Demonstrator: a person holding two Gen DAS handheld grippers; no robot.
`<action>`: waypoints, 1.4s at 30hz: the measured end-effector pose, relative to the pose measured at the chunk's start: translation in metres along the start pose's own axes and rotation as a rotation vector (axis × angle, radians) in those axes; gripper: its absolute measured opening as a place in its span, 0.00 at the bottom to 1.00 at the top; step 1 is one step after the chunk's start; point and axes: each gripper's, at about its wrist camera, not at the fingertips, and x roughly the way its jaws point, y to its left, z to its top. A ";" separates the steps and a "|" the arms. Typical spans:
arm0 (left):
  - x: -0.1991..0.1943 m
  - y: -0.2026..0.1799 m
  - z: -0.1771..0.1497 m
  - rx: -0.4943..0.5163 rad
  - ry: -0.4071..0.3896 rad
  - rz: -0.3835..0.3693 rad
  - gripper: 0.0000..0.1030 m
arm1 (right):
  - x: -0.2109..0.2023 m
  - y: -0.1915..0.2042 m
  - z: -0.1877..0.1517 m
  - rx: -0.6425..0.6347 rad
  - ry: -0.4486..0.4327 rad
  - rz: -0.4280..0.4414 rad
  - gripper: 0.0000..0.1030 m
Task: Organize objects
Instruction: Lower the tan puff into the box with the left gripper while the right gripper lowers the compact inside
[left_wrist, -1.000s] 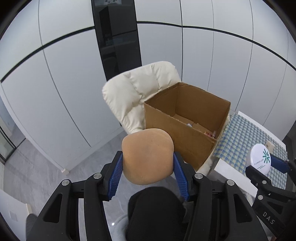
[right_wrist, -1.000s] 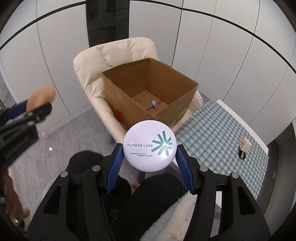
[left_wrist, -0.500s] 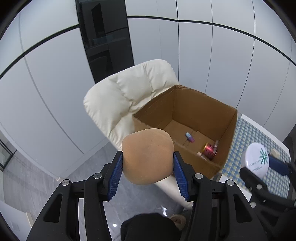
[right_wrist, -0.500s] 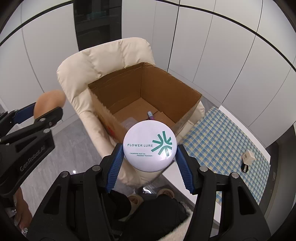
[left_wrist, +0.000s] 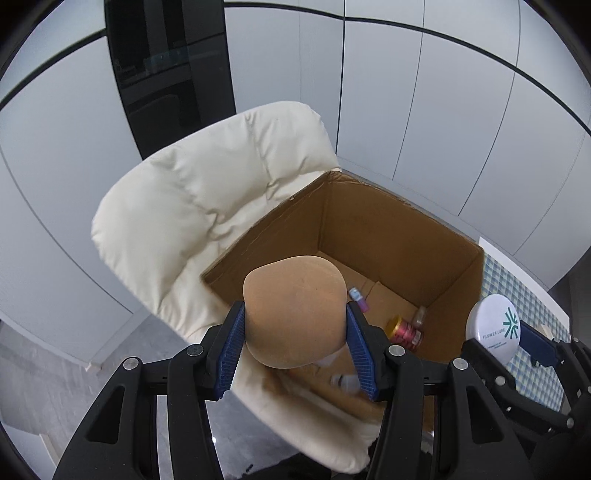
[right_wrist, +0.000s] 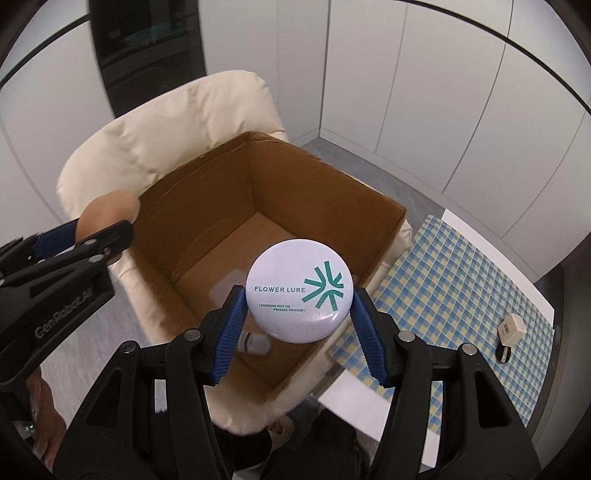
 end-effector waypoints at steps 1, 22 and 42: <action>0.006 -0.001 0.004 0.000 0.007 0.002 0.52 | 0.006 -0.003 0.004 0.011 0.004 0.000 0.58; 0.125 -0.011 0.028 0.028 0.145 0.016 0.52 | 0.111 -0.013 0.035 0.004 0.101 -0.014 0.58; 0.091 -0.009 0.025 0.044 -0.001 -0.001 0.97 | 0.093 -0.002 0.030 -0.007 0.014 -0.067 1.00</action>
